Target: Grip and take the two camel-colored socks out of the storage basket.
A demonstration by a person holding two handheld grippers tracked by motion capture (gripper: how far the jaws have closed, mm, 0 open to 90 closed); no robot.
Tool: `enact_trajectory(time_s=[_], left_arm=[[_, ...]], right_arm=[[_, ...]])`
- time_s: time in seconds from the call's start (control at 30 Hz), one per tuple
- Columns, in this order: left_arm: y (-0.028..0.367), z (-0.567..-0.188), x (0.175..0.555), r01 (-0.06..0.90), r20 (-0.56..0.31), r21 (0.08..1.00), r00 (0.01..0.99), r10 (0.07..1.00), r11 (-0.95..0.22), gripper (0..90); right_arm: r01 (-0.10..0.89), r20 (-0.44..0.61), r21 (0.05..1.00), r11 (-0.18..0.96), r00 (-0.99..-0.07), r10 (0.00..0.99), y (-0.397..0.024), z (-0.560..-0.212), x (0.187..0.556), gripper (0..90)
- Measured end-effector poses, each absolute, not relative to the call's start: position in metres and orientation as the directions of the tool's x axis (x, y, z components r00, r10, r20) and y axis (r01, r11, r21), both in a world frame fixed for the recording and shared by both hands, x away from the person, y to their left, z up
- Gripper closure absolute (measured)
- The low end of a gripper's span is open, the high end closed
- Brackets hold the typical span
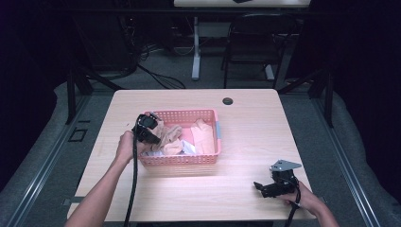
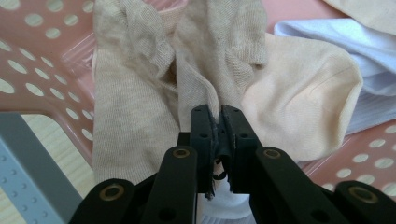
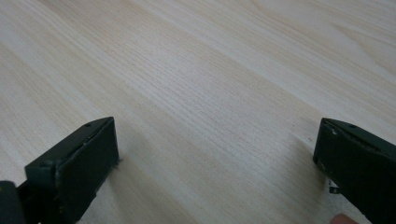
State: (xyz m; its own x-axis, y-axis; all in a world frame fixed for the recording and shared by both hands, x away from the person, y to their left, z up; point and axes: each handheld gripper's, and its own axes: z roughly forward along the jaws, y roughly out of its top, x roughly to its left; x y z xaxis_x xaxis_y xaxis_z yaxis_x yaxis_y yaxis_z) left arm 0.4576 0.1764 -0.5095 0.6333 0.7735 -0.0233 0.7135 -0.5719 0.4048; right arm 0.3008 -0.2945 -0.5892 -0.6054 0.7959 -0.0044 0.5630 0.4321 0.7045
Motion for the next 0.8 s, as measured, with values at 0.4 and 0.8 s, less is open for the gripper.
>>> enact_trajectory(time_s=[0.4, 0.8], left_arm=[[0.176, -0.486, 0.453, 0.671, 0.002, 0.424, 0.671, 0.742, -0.608, 86.1], [0.176, -0.438, 0.45, 0.621, 0.042, 0.446, 0.705, 0.708, -0.645, 86.1]], right_arm=[[0.564, -0.004, 0.704, 0.432, -0.605, 0.796, -0.294, -0.589, 0.301, 0.0], [0.564, -0.005, 0.705, 0.431, -0.603, 0.797, -0.294, -0.589, 0.301, 0.0]])
